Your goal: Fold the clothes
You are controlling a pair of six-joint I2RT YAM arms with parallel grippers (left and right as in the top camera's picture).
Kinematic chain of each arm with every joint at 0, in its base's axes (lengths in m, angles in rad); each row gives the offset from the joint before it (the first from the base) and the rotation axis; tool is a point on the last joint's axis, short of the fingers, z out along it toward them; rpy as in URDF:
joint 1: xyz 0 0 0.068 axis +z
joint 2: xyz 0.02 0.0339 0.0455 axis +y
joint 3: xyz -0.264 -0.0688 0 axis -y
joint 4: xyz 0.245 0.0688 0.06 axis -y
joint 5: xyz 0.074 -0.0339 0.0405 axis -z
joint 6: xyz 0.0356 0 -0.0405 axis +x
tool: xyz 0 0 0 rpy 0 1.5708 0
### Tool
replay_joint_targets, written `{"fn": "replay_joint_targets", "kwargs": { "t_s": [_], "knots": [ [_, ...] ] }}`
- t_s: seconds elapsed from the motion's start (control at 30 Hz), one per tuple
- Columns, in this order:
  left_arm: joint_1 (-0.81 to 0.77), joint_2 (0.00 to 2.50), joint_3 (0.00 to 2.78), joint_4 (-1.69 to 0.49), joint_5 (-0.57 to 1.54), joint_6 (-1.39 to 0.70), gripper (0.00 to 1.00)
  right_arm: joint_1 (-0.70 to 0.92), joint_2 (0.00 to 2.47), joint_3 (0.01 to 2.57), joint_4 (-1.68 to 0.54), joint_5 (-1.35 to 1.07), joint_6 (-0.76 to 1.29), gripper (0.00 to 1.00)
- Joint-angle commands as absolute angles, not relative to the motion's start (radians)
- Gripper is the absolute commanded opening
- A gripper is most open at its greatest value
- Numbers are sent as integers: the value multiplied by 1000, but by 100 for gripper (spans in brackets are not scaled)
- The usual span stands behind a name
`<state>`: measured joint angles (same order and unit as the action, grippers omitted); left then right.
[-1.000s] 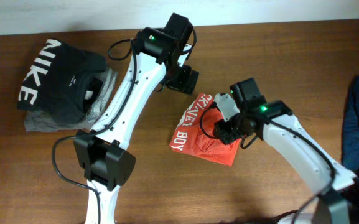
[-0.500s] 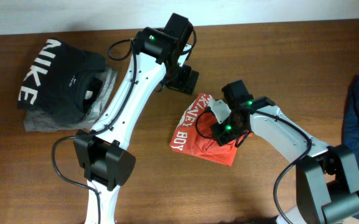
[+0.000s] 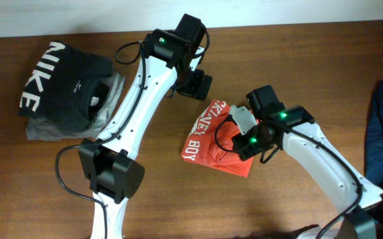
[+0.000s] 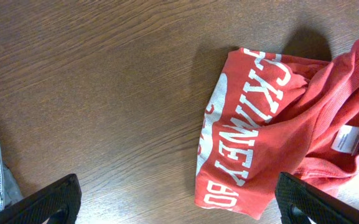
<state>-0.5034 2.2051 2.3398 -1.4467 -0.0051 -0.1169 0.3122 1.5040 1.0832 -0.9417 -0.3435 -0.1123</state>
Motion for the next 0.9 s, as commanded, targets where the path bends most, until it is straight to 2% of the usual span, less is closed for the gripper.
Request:
{"fn": "replay_joint_targets", "kwargs": {
  "t_s": [0.0, 0.2, 0.47, 0.6, 0.77, 0.87],
  "knots": [
    [-500, 2212, 2357, -1438, -8, -104, 99, 314, 1515, 1100, -910, -355, -124, 34],
    [-499, 2212, 2357, -1429, -8, -104, 99, 314, 1630, 1098, -771, -354, -128, 35],
    [-499, 2212, 2357, -1441, -9, -104, 99, 314, 1759, 1098, -765, -409, -143, 34],
    [-499, 2212, 2357, -1439, -9, -104, 99, 315, 1753, 1098, -796, -472, -169, 27],
    [-499, 2212, 2357, -1433, -9, -104, 99, 315, 1747, 1099, -804, -456, -174, 5],
    [-499, 2212, 2357, -1433, -9, -104, 99, 315, 1720, 1101, -806, -405, -172, 4]
  ]
}}
